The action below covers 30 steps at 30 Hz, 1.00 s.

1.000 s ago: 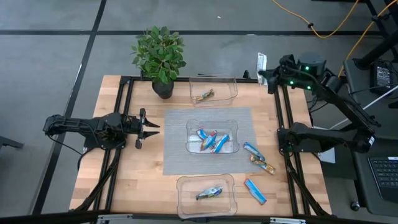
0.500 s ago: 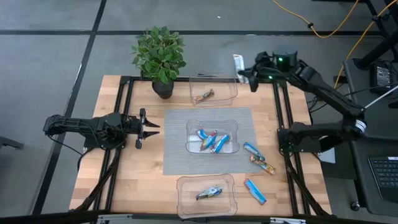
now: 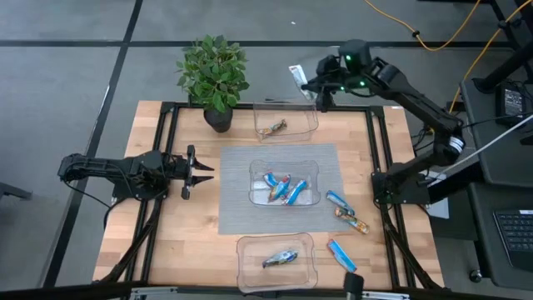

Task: Pick and place Granola Bars by type
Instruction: Put the orange granola bar into the top transparent bin

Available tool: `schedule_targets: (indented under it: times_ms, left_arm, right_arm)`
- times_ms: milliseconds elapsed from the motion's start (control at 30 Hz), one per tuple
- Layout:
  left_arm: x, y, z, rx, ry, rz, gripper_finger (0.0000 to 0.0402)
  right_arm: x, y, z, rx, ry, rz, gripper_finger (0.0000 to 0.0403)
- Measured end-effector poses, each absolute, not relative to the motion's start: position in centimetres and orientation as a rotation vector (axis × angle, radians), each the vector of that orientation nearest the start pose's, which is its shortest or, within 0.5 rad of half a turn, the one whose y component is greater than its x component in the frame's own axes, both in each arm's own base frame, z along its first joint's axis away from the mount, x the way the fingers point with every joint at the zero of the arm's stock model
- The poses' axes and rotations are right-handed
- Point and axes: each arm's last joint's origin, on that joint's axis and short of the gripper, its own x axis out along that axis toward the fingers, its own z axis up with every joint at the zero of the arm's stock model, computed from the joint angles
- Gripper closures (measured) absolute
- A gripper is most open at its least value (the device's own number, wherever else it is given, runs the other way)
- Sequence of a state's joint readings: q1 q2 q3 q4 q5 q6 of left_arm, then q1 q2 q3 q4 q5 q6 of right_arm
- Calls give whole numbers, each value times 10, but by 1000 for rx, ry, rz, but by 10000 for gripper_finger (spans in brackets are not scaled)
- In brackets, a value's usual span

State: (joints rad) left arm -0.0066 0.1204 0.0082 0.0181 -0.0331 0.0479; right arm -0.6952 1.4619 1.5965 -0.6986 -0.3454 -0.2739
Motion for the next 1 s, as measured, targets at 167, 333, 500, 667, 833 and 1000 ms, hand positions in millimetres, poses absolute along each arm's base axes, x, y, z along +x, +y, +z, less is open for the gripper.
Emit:
schedule_targets:
  times_ms: [167, 333, 500, 667, 833, 1000]
  left_arm:
    - [104, 0, 158, 50, 95, 24, 288]
    - [104, 0, 158, 50, 95, 24, 288]
    - [104, 0, 158, 50, 95, 24, 288]
    - [104, 0, 158, 49, 95, 25, 288]
    - [104, 0, 158, 50, 95, 24, 288]
    - [104, 0, 158, 50, 95, 25, 288]
  right_arm:
    - [256, -202, 394, -18, 617, -233, 397]
    - [269, -213, 368, -69, 716, -173, 398]
    - [283, -225, 340, -48, 801, -135, 397]
    - [295, -235, 314, -10, 861, -118, 398]
    - [302, -244, 293, -2, 950, -166, 398]
    - [305, -249, 276, 9, 1051, -205, 397]
